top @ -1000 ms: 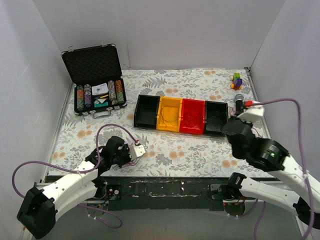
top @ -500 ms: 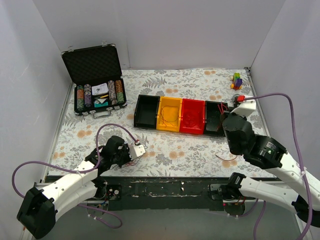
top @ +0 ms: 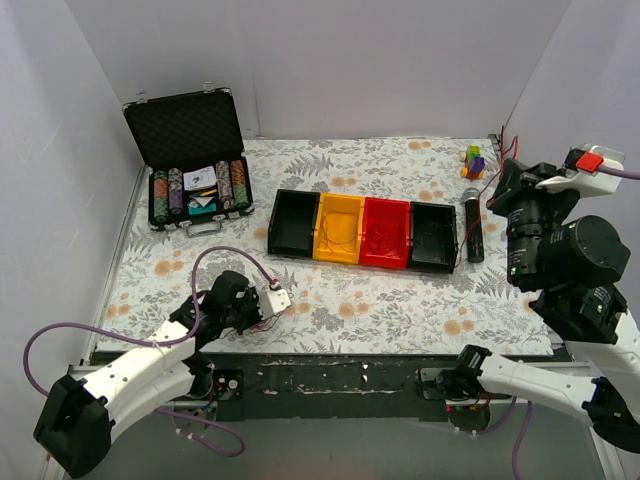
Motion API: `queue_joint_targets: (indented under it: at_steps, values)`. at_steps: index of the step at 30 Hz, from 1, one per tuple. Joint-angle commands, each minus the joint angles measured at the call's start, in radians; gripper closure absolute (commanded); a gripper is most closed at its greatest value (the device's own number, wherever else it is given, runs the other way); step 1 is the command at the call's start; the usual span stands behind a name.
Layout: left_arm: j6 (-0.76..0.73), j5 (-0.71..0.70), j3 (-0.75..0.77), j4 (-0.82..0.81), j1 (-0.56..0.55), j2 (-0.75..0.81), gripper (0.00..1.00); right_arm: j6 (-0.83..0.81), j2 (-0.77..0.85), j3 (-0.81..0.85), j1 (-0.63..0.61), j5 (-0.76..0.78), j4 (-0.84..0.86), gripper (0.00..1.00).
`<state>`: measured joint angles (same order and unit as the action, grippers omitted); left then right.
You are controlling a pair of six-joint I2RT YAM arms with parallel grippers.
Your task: Untangle the cables
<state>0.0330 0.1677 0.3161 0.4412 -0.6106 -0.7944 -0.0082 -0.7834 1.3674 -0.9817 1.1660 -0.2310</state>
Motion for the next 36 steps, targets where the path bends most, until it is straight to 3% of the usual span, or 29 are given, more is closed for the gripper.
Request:
queue_joint_targets:
  at_steps: [1, 12, 27, 31, 36]
  values:
    - [-0.002, 0.001, 0.032, 0.022, 0.011, 0.017, 1.00, -0.199, -0.056, 0.071, 0.002, 0.037, 0.220, 0.99]
    - [-0.002, 0.007, 0.051, 0.036, 0.014, 0.012, 1.00, -0.223, -0.174, 0.228, 0.002, -0.101, 0.311, 0.99]
    - [-0.001, 0.016, 0.060, 0.048, 0.022, 0.009, 1.00, -0.484, -0.301, 0.455, 0.000, -0.190, 0.602, 0.99]
    - [0.001, 0.023, 0.061, 0.045, 0.020, 0.007, 1.00, -0.460, -0.346, 0.525, -0.002, -0.221, 0.541, 0.99]
    - [-0.001, 0.024, 0.061, 0.044, 0.022, 0.006, 1.00, -0.417, -0.367, 0.481, -0.002, -0.235, 0.513, 0.99]
